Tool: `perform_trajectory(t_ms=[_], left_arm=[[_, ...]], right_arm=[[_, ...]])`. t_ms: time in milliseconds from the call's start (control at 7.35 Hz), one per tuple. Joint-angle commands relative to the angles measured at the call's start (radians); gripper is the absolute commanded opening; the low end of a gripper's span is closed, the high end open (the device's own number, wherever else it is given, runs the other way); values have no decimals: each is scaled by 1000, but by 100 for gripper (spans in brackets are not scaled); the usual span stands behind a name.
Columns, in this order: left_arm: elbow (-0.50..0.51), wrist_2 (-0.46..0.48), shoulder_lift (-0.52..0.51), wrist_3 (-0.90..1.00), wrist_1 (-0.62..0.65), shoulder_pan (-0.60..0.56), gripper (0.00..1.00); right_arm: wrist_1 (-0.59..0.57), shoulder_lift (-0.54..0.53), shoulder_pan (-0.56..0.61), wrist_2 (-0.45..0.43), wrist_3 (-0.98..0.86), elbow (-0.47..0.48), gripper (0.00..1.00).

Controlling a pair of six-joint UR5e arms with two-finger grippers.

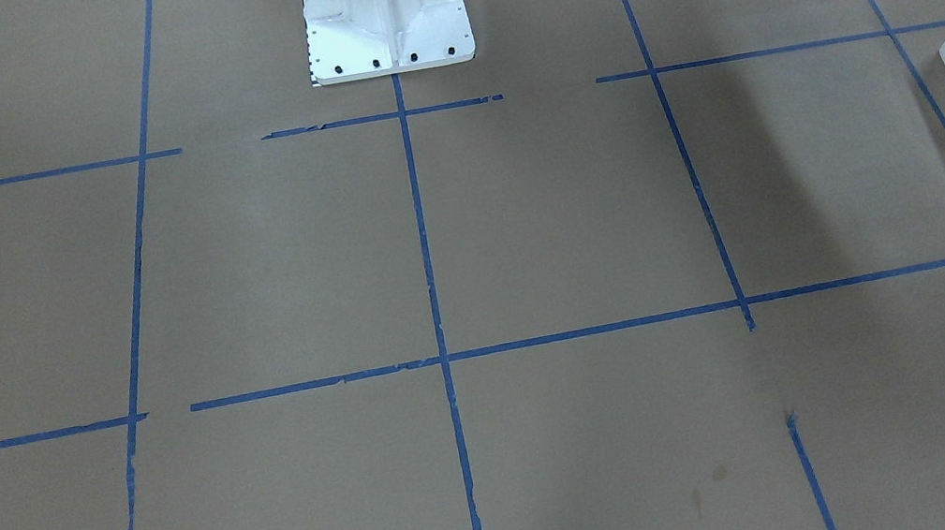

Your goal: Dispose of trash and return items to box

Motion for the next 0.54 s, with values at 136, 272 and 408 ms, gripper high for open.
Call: perform_trajectory(t_ms=[136,272,408], left_arm=[[-102,15,3,-222,-24,194,100],[-80,21,12,-218,-67,195,100],[-57,20,11,-218,-70,195,100]], right_arm=[[-1,-1,1,-3,0,-1,100],[-1,-1,1,-3,0,-1,100],[-1,-1,1,-3,0,-1,100]])
